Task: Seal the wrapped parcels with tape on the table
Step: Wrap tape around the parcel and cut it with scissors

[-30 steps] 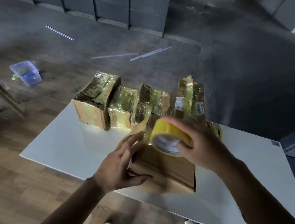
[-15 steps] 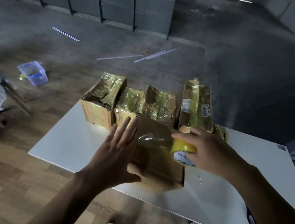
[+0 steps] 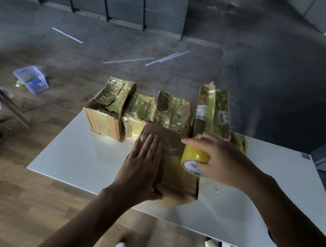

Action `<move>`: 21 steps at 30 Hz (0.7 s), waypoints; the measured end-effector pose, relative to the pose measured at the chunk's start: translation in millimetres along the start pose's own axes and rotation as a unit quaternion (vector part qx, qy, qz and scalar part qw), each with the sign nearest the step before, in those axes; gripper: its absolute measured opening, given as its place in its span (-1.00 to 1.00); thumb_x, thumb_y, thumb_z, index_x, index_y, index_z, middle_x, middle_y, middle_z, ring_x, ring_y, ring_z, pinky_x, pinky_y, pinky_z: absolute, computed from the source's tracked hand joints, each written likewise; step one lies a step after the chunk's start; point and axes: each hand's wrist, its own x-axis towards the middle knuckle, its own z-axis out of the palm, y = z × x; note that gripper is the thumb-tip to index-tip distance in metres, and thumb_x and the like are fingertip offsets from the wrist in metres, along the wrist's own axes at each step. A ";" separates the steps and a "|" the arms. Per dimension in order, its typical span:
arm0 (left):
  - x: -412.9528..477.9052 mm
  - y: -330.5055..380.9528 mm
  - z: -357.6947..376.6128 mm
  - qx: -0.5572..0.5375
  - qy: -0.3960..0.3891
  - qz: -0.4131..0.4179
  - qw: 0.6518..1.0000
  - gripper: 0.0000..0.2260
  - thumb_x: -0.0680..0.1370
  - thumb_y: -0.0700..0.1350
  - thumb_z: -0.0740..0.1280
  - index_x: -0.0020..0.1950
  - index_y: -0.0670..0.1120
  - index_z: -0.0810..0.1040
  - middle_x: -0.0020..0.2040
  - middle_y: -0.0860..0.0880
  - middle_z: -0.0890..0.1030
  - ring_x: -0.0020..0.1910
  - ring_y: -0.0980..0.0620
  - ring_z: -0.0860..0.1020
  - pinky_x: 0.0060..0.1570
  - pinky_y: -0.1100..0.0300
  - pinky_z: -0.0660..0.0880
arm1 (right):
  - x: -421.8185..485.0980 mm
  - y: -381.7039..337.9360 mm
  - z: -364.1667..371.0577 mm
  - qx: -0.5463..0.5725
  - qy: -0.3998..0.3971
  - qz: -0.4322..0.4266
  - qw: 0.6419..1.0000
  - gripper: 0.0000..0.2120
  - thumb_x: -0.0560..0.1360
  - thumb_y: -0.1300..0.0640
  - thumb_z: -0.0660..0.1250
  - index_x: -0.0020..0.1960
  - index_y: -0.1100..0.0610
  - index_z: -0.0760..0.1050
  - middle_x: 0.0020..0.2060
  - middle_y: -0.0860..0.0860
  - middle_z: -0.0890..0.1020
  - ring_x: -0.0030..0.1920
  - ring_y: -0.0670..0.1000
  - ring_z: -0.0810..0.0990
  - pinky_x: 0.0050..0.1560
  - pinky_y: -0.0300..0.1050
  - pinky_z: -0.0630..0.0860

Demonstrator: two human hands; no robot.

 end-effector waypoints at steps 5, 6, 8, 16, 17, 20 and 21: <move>-9.9 -21.7 7.5 -0.022 -0.001 0.004 1.000 0.19 0.11 0.45 0.43 0.46 -0.35 0.26 0.47 -0.31 0.27 0.48 -0.25 0.22 0.43 -0.16 0.12 | -12.9 12.4 1.7 0.053 -0.004 -0.021 0.998 -0.27 0.44 0.14 0.39 0.40 -0.41 0.16 0.28 -0.12 0.47 0.24 -0.03 0.49 0.14 -0.01 0.55; -12.2 -23.6 8.4 -0.028 -0.002 0.005 1.000 0.17 0.14 0.46 0.40 0.47 -0.34 0.24 0.49 -0.30 0.25 0.49 -0.24 0.19 0.42 -0.15 0.10 | -15.0 14.7 0.4 0.048 -0.002 -0.016 0.999 -0.29 0.43 0.12 0.39 0.38 -0.41 0.18 0.27 -0.15 0.48 0.23 -0.03 0.50 0.13 -0.05 0.54; -14.2 -26.1 9.9 -0.039 0.002 0.009 0.999 0.13 0.21 0.48 0.31 0.49 -0.32 0.21 0.51 -0.28 0.21 0.51 -0.23 0.15 0.42 -0.15 0.10 | -16.9 16.0 -1.7 0.015 -0.003 -0.017 1.000 -0.35 0.42 0.10 0.40 0.37 -0.35 0.26 0.11 -0.18 0.48 0.11 -0.01 0.54 -0.05 -0.22 0.50; -15.7 -38.4 17.6 -0.039 0.002 -0.003 0.999 0.12 0.25 0.53 0.18 0.51 -0.29 0.19 0.52 -0.26 0.19 0.52 -0.21 0.12 0.46 -0.12 0.07 | -14.6 16.9 2.8 -0.135 -0.078 0.016 0.988 -0.44 0.48 -0.03 0.34 0.41 -0.33 0.27 -0.09 -0.15 0.36 -0.18 -0.11 0.46 -0.27 -0.37 0.36; -16.0 -39.2 17.8 -0.034 0.004 0.002 0.999 0.11 0.26 0.53 0.17 0.51 -0.30 0.20 0.51 -0.27 0.20 0.51 -0.23 0.14 0.46 -0.15 0.11 | -13.7 16.8 7.1 -0.135 -0.083 0.017 0.987 -0.44 0.48 -0.03 0.35 0.42 -0.31 0.27 -0.10 -0.14 0.34 -0.19 -0.11 0.44 -0.30 -0.40 0.30; -14.8 -36.8 16.1 -0.005 -0.004 0.005 1.000 0.12 0.22 0.51 0.25 0.47 -0.33 0.26 0.48 -0.31 0.26 0.48 -0.28 0.21 0.39 -0.23 0.26 | -10.6 20.0 15.6 -0.126 -0.098 0.027 0.987 -0.44 0.50 -0.01 0.31 0.43 -0.31 0.25 -0.09 -0.13 0.33 -0.14 -0.08 0.47 -0.27 -0.38 0.33; -14.1 -34.3 15.0 0.003 -0.009 -0.001 1.000 0.14 0.18 0.49 0.33 0.45 -0.34 0.29 0.46 -0.33 0.28 0.46 -0.30 0.24 0.37 -0.25 0.27 | -10.5 21.9 17.3 -0.119 -0.100 0.032 0.987 -0.44 0.50 0.00 0.31 0.43 -0.31 0.24 -0.08 -0.12 0.34 -0.11 -0.07 0.49 -0.23 -0.36 0.38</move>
